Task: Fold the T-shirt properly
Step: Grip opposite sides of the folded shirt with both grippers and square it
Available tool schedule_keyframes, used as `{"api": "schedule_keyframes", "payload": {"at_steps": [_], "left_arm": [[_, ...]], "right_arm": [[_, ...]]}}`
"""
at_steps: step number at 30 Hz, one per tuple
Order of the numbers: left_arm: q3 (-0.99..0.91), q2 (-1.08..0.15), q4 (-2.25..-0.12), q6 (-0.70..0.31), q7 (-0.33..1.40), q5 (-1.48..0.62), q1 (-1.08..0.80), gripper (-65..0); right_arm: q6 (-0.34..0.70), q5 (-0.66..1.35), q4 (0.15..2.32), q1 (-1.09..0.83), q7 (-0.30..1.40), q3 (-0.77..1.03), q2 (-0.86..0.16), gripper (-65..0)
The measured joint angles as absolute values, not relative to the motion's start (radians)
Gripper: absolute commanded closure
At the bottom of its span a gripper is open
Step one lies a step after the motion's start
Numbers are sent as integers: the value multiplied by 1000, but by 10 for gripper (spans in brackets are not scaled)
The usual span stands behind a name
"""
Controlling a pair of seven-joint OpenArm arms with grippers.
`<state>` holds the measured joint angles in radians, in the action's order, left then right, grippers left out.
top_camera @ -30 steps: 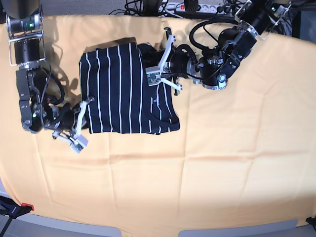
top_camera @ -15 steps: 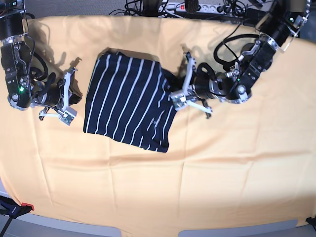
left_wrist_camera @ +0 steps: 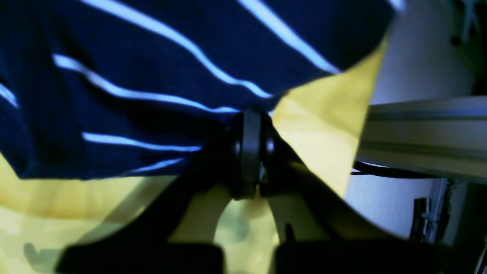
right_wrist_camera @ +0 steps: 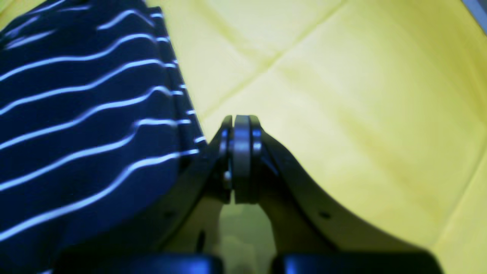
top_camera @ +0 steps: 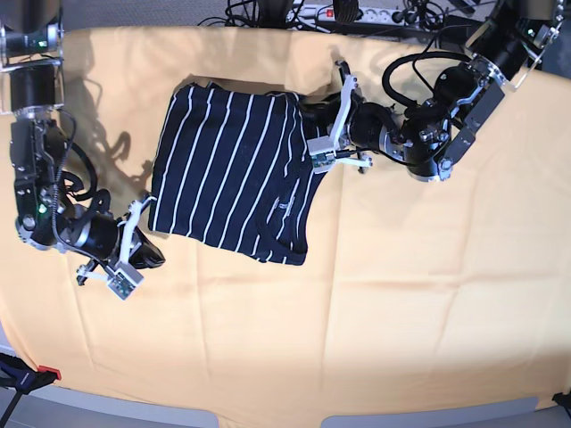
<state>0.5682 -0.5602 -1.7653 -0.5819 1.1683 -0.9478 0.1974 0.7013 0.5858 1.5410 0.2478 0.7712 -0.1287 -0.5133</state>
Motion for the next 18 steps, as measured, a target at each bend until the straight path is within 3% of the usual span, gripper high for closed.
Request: {"api": "schedule_keyframes", "payload": {"at_steps": [5, 9, 18], "left_arm": [[568, -561, -1766, -588, 1144, -892, 190, 0], [566, -560, -1768, -580, 1026, -795, 155, 0], [566, -542, -1775, -522, 944, -599, 151, 0]], "right_arm": [[696, 576, 1419, 264, 773, -129, -491, 0], [697, 613, 1417, 260, 779, -128, -490, 0], [693, 719, 1435, 179, 910, -126, -492, 0]]}}
